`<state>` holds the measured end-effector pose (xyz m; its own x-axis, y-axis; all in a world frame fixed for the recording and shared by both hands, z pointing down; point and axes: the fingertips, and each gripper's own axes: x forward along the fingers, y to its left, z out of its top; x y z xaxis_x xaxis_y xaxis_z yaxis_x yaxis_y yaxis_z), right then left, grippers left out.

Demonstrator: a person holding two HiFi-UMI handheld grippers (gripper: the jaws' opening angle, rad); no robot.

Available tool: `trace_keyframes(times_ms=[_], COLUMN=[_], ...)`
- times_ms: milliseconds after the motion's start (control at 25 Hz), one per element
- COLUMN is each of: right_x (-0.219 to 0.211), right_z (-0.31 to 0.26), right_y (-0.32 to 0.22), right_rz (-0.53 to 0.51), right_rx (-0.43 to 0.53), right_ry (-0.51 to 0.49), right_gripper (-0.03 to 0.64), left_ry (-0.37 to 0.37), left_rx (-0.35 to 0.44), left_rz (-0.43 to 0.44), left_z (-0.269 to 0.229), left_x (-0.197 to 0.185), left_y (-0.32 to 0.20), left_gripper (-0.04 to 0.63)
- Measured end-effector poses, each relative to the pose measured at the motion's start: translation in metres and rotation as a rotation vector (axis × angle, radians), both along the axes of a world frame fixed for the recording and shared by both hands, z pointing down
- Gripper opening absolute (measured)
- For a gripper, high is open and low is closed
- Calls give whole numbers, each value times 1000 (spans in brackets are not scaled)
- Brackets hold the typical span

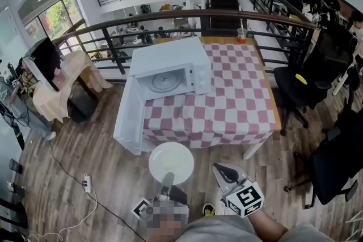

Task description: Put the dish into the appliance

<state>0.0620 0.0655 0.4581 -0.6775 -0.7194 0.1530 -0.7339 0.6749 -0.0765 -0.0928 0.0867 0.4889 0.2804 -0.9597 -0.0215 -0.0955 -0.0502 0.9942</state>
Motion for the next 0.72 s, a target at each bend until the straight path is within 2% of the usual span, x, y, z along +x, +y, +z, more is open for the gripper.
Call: trace_keyframes(times_ms=[360,720], right_x=[10,12], right_z=[6,11], right_y=[-26,-28], right_rz=[-22,-39], right_rx=[-3,-11], right_ry=[-16,-19], right_gripper=[-2,-2], left_ry=[-16,-26], left_rx=[0,4], left_rz=[-12,-18], left_z=[5,5], left_x=[13,19], left_y=[-25,-29], left_gripper=[26,28])
